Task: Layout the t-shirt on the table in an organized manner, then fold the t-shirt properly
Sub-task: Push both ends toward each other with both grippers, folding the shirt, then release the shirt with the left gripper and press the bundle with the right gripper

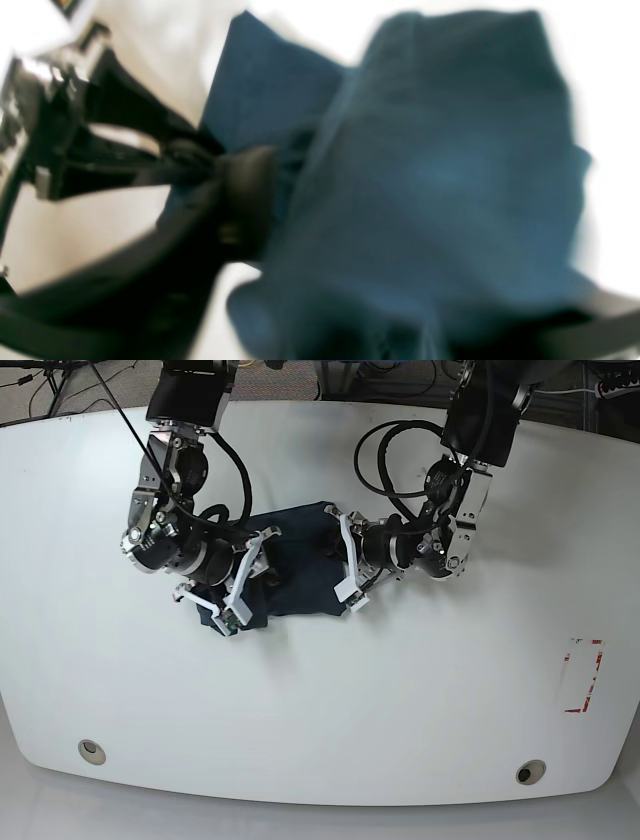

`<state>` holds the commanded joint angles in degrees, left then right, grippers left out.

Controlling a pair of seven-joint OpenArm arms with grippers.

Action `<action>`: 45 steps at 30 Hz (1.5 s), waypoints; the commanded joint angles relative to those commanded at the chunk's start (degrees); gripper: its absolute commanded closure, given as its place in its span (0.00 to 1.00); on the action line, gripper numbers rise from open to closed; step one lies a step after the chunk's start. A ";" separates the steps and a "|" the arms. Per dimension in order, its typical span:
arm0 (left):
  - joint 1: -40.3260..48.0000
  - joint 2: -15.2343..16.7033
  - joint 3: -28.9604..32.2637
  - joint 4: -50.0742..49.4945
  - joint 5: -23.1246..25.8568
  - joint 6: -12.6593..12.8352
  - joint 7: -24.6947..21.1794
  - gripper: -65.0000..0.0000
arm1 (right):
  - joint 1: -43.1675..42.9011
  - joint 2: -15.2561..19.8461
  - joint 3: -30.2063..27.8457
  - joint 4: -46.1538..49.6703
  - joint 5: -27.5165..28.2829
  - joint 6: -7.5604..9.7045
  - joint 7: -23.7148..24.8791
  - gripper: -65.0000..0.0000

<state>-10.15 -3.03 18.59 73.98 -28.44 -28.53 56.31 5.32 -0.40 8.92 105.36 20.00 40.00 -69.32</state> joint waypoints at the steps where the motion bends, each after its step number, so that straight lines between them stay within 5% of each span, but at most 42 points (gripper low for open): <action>1: 0.00 0.00 -0.09 0.09 -0.09 0.00 0.00 0.92 | 0.00 0.00 -0.62 0.00 -0.09 0.00 0.09 0.27; 6: 0.00 0.00 -0.09 0.35 -0.18 -2.55 0.00 0.91 | 0.00 -0.09 -2.55 0.00 0.00 0.00 0.44 0.19; 16: 0.09 0.53 -6.86 0.44 -0.26 -9.05 0.18 0.71 | 0.97 -1.76 -3.34 -0.18 -0.18 0.00 4.75 0.19; 25: -0.26 -0.53 -15.47 0.44 -13.19 -11.34 0.18 0.63 | 2.20 -1.23 -2.99 -0.35 -0.26 0.00 6.95 0.19; 32: -1.85 -5.19 -16.97 0.44 -26.55 -11.43 0.18 0.63 | 2.73 0.26 -2.99 -0.53 -0.26 0.00 7.03 0.19; 37: -2.81 -12.57 -17.85 2.29 -35.96 -11.43 -0.09 0.63 | 4.04 0.35 -2.99 -3.16 -0.44 0.00 7.21 0.19; 45: -2.29 -23.03 -27.52 2.64 -39.03 -11.43 0.09 0.63 | 7.82 0.09 -3.43 -12.22 -0.09 0.00 10.64 0.19</action>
<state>-12.44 -26.07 -8.92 76.62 -67.47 -39.96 56.40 13.14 -0.31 5.49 93.14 19.91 40.00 -58.68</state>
